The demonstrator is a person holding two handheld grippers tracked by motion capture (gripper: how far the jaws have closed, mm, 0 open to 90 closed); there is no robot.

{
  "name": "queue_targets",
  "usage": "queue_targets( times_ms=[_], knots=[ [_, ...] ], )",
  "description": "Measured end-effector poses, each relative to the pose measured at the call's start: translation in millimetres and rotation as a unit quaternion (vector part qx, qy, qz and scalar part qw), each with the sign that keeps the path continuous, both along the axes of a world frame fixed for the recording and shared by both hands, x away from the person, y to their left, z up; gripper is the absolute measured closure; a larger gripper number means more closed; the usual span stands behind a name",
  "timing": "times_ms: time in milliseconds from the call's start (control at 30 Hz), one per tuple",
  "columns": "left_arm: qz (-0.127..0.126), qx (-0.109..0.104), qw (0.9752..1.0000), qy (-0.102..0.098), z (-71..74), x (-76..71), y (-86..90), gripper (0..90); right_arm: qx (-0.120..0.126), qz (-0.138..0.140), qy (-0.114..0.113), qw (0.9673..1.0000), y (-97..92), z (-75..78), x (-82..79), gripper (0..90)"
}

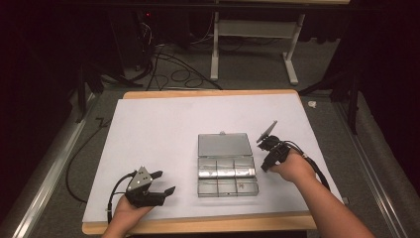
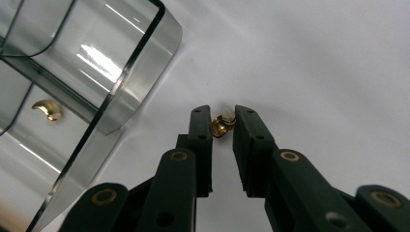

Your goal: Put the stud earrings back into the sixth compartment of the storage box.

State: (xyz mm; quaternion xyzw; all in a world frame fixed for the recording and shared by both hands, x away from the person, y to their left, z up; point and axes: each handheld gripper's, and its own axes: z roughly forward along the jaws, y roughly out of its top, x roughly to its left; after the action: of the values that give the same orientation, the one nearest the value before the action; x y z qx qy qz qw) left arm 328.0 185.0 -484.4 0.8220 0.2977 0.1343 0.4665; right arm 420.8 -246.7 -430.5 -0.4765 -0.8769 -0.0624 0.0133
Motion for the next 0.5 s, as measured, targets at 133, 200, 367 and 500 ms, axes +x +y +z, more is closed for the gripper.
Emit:
queue_targets(
  times_ms=[133, 200, 367, 500],
  knots=[
    [0.000, 0.000, 1.0000, 0.000, 0.0, 0.0, 0.0, 25.2, 0.002, 0.003, -0.002, 1.0000, -0.7, 2.4, -2.9, 78.9],
    [0.000, 0.000, 1.0000, 0.000, 0.0, 0.0, -0.1, 25.2, 0.002, 0.004, 0.000, 1.0000, -0.7, 3.5, -4.9, 78.9],
    [-0.001, 0.001, 1.0000, 0.001, 0.1, 0.1, 0.0, 25.2, 0.008, 0.006, -0.002, 0.9999, -1.5, 6.4, -9.9, 78.9],
    [-0.001, 0.001, 1.0000, 0.000, 0.0, 0.1, 0.0, 25.2, 0.014, 0.007, -0.002, 0.9999, -3.1, 8.9, -13.8, 78.9]
  ],
)
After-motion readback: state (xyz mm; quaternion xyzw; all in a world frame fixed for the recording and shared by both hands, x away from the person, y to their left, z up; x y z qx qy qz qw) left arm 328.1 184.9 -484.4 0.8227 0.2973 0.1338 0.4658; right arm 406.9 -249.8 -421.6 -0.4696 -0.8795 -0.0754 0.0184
